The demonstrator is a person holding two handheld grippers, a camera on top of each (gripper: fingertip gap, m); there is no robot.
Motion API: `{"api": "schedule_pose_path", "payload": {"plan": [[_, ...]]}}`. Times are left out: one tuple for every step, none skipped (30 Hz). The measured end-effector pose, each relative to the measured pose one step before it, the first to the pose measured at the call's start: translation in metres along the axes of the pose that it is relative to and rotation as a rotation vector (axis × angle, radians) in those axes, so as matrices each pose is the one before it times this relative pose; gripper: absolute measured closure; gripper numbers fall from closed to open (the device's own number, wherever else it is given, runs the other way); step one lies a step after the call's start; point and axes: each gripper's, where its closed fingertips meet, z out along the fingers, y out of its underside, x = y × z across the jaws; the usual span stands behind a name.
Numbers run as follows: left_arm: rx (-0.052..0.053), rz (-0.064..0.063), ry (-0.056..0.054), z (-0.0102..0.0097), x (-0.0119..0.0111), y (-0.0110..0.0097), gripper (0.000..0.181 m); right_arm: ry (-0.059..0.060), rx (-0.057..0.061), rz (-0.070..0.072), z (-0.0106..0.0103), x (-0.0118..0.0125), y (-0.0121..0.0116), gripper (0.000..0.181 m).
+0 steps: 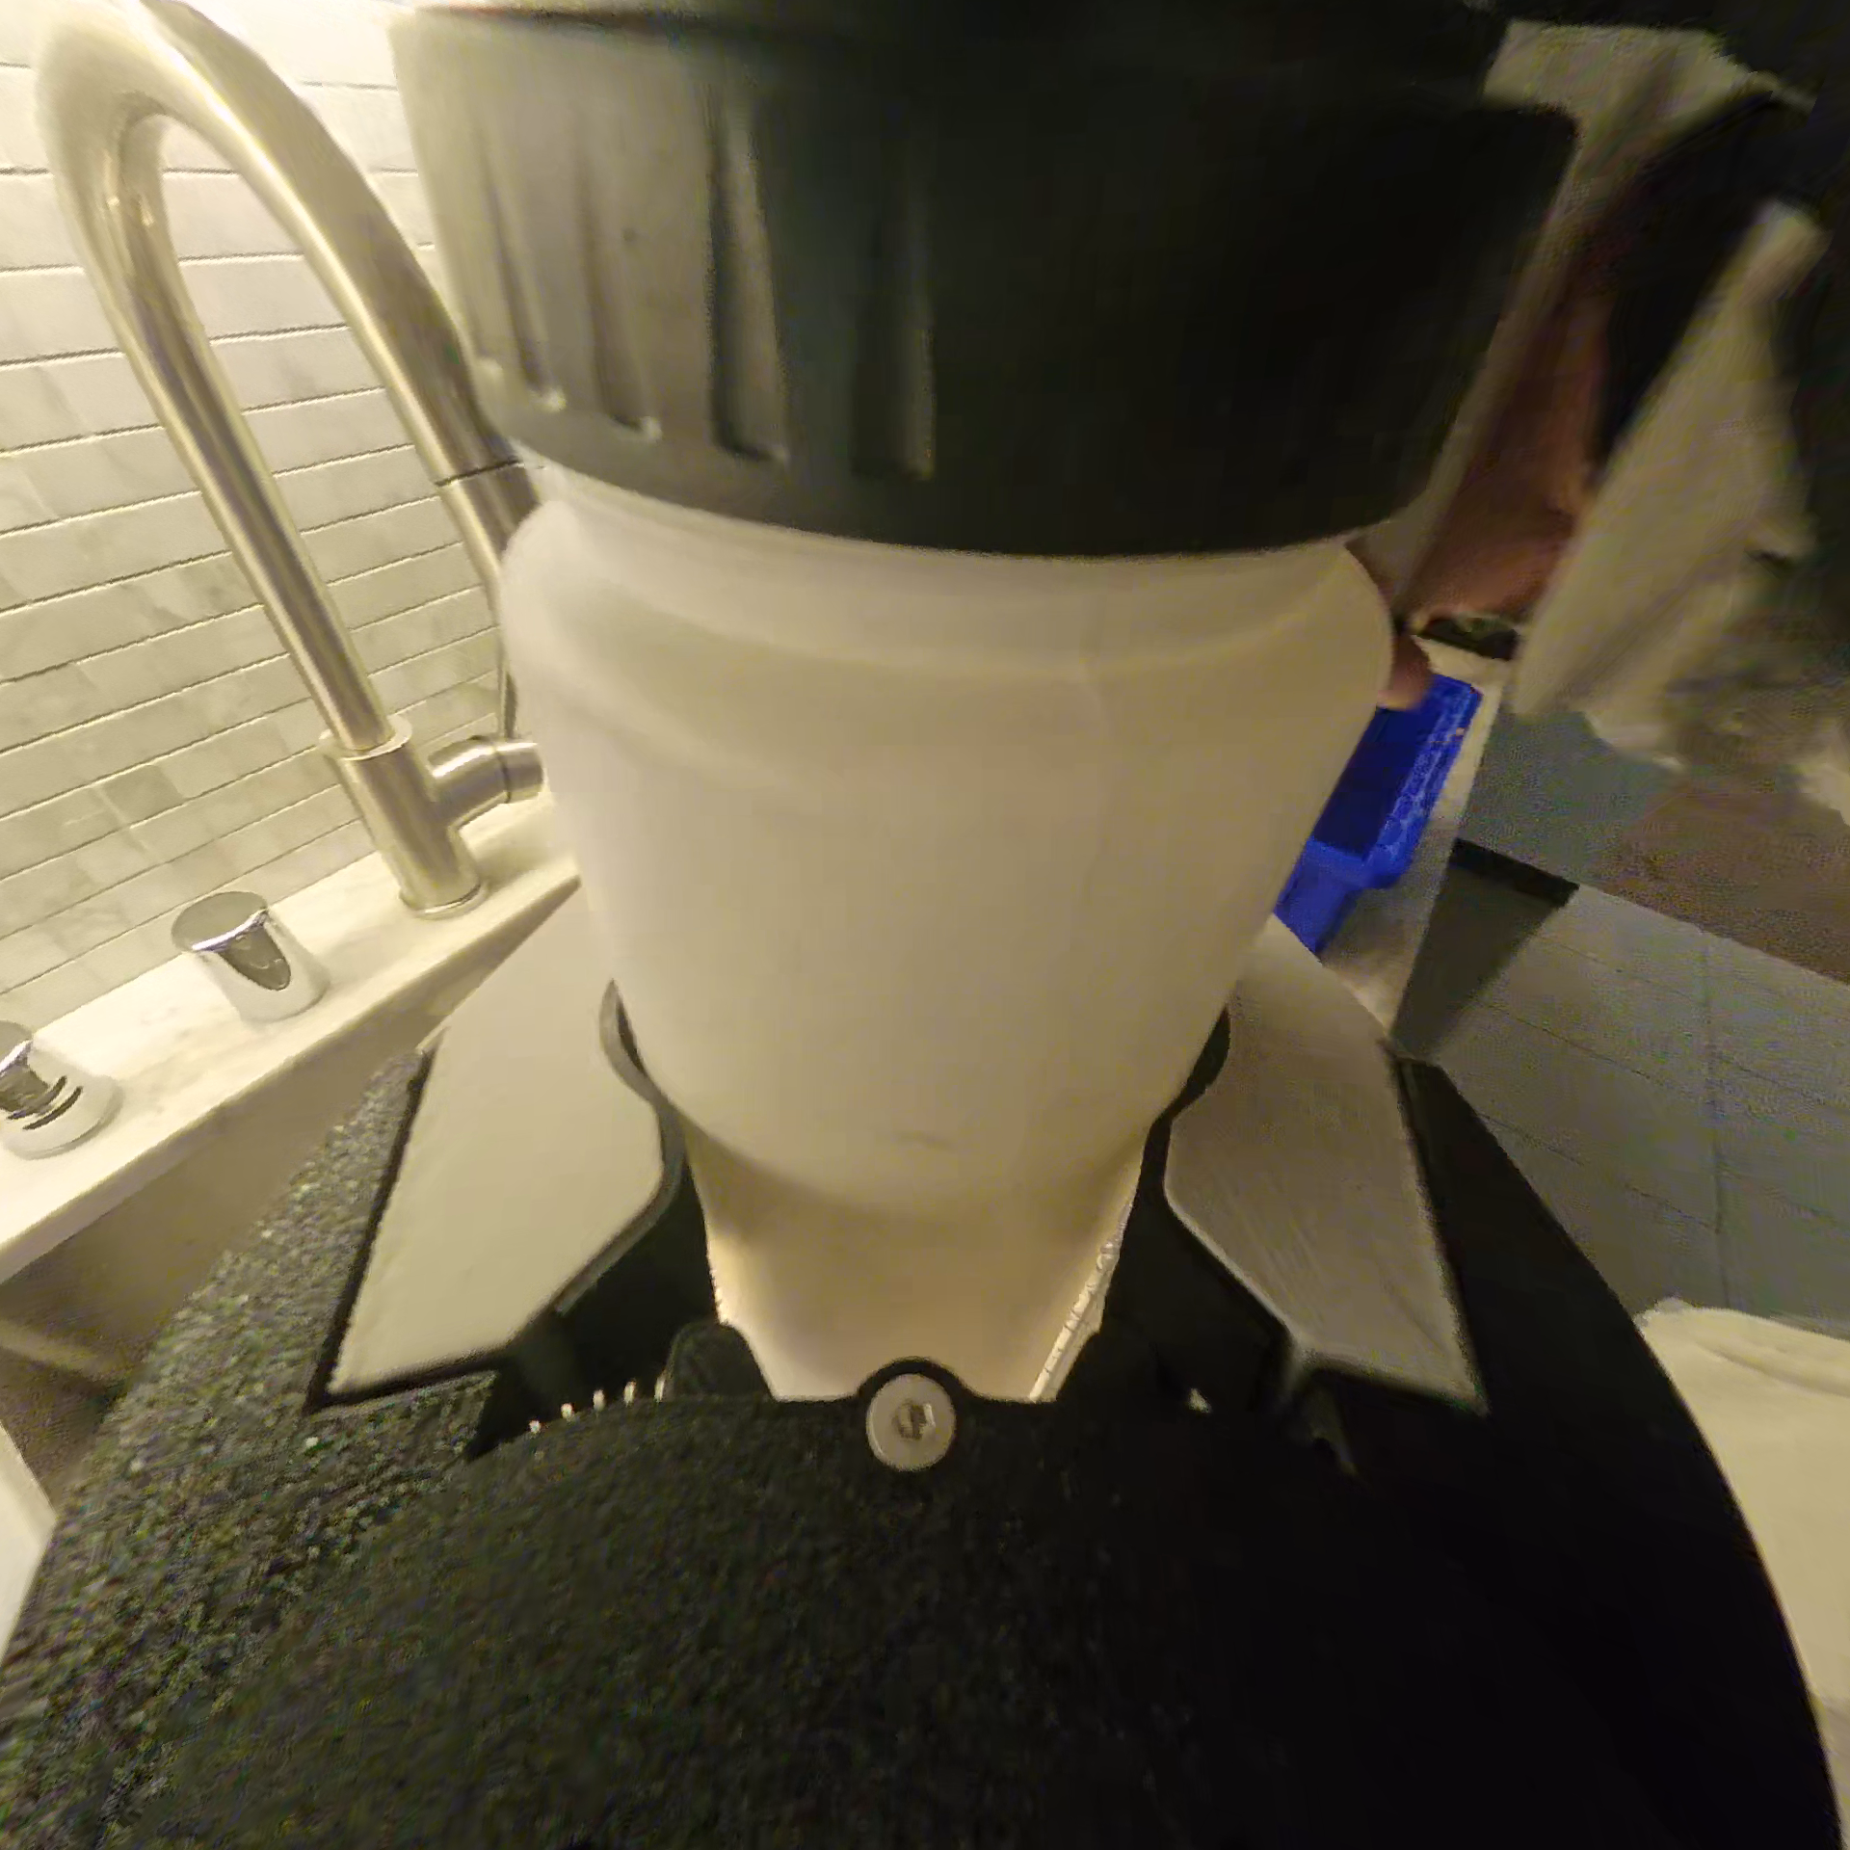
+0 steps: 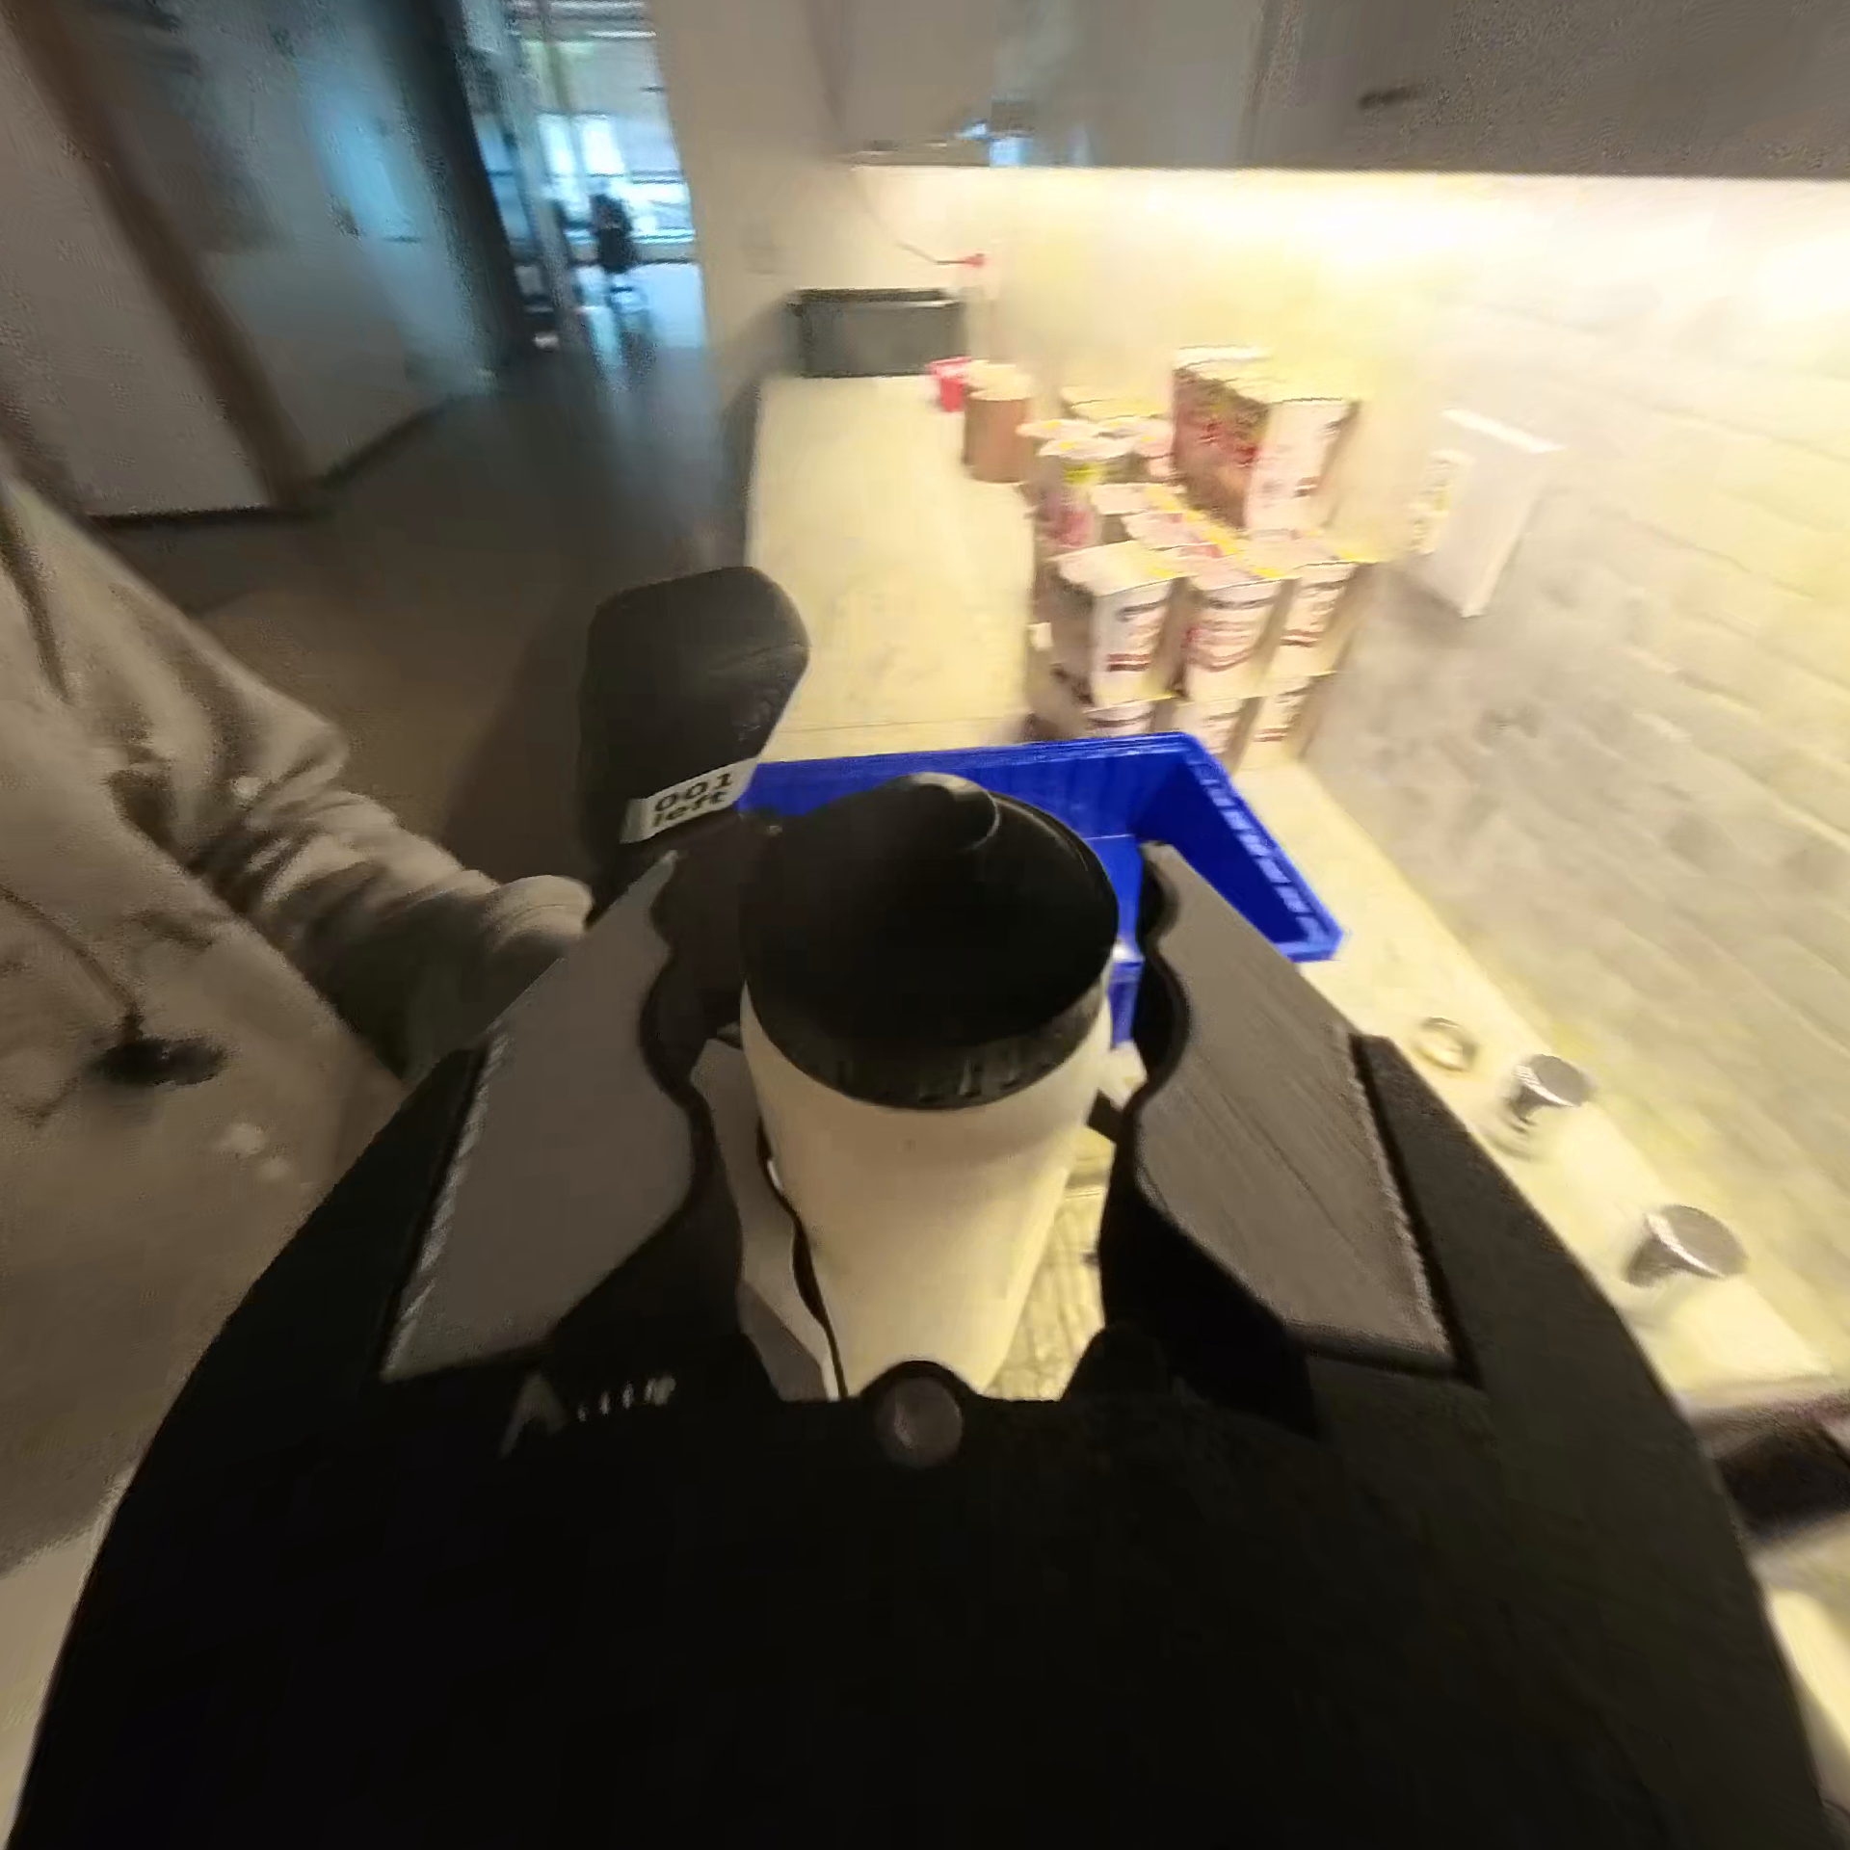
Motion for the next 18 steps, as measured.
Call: {"api": "schedule_pose_path", "payload": {"plan": [[-0.0011, 0.0049, 0.0038, -0.00035, 0.00200, -0.00080, 0.078, -0.0451, -0.0118, 0.0084, 0.00124, -0.00265, 0.00033, 0.101], [0.0009, -0.0022, -0.0031, -0.00039, 0.00044, -0.00091, 0.078, 0.0097, 0.0045, -0.0098, 0.00122, 0.00217, -0.00083, 0.104], [0.0050, -0.0133, -0.0060, -0.00028, -0.00110, -0.00094, 0.078, 0.0304, 0.0150, 0.0023, 0.00148, 0.00254, -0.00096, 0.104], [0.0024, -0.0111, -0.0085, -0.00007, -0.00199, -0.00040, 0.078, 0.0472, 0.0162, 0.0111, 0.00128, 0.00311, 0.00017, 0.104], [-0.0023, -0.0040, -0.0171, 0.00042, -0.00294, 0.00042, 0.078, 0.0607, 0.0128, 0.0059, 0.00052, 0.00330, 0.00146, 0.105], [-0.0050, 0.0020, -0.0190, 0.00066, -0.00301, 0.00126, 0.078, 0.0670, 0.0031, -0.0102, -0.00054, 0.00282, 0.00370, 0.104], [-0.0034, -0.0012, -0.0109, 0.00059, -0.00262, 0.00121, 0.078, 0.0758, -0.0040, -0.0221, -0.00165, 0.00294, 0.00471, 0.104], [-0.0003, -0.0150, -0.0054, 0.00014, -0.00269, 0.00071, 0.078, 0.0600, -0.0006, -0.0201, -0.00271, 0.00016, 0.00417, 0.102], [0.0019, -0.0158, 0.0013, -0.00032, -0.00210, 0.00015, 0.078, 0.0335, 0.0017, -0.0025, -0.00325, -0.00289, 0.00374, 0.099], [0.0016, -0.0062, 0.0000, -0.00069, -0.00188, -0.00018, 0.078, 0.0117, 0.0119, 0.0100, -0.00394, -0.00466, 0.00143, 0.095], [-0.0013, 0.0074, -0.0063, -0.00058, -0.00151, -0.00003, 0.078, 0.0037, 0.0224, 0.0081, -0.00560, -0.00450, -0.00139, 0.092], [-0.0021, 0.0176, -0.0029, -0.00064, -0.00042, -0.00019, 0.078, 0.0068, 0.0218, 0.0006, -0.00656, -0.00234, -0.00215, 0.095], [0.0024, 0.0023, 0.0039, -0.00056, -0.00008, -0.00092, 0.078, -0.0029, 0.0169, 0.0041, -0.00611, -0.00184, -0.00197, 0.102], [0.0037, -0.0141, 0.0100, -0.00063, -0.00028, -0.00137, 0.078, -0.0206, 0.0199, 0.0100, -0.00551, -0.00281, -0.00284, 0.111], [0.0044, -0.0094, 0.0108, -0.00049, -0.00010, -0.00129, 0.078, -0.0265, 0.0200, 0.0138, -0.00400, -0.00170, -0.00370, 0.118], [0.0045, 0.0059, 0.0035, -0.00022, 0.00010, -0.00112, 0.078, 0.0101, 0.0188, 0.0116, -0.00258, 0.00540, -0.00442, 0.114], [-0.0021, 0.0138, -0.0010, -0.00008, 0.00044, -0.00038, 0.078, -0.0020, 0.0060, 0.0004, -0.00095, 0.00543, -0.00358, 0.106], [-0.0056, 0.0096, 0.0056, 0.00004, 0.00151, -0.00001, 0.078, -0.0145, 0.0020, 0.0037, 0.00028, 0.00486, -0.00401, 0.099]]}}
